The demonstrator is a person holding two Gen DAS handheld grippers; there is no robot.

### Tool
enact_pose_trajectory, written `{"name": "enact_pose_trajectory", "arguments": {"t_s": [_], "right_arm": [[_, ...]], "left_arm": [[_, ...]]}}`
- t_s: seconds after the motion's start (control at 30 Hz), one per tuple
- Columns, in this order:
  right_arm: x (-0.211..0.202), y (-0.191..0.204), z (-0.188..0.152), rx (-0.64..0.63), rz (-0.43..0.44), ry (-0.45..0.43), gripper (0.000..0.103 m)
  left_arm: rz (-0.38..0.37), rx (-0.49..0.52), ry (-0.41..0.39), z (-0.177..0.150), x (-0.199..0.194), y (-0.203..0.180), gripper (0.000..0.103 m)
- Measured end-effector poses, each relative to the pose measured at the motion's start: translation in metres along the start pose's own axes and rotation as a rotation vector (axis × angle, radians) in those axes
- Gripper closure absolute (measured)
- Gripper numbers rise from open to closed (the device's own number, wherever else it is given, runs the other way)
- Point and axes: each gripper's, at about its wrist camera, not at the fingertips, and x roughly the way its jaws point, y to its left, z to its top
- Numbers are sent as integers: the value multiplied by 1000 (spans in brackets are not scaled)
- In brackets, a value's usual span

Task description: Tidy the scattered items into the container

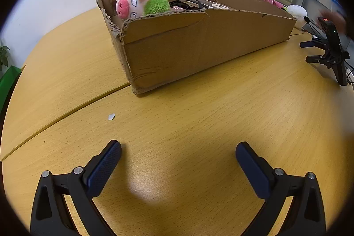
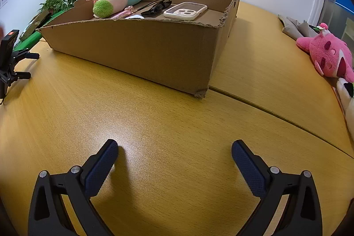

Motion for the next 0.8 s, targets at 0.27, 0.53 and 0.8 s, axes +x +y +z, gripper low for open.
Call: {"name": "enact_pose_trajectory", "arguments": {"t_s": [0.27, 0.53, 0.8], "right_arm": [[0, 0, 1, 0, 1, 0, 0], [0, -1, 1, 1, 2, 0, 0], [0, -1, 2, 1, 3, 0, 0]], "left_arm": [[0, 0, -1, -1, 0, 1, 0], [1, 0, -1, -2, 0, 1, 0], [1, 0, 0, -2, 0, 2, 0]]}}
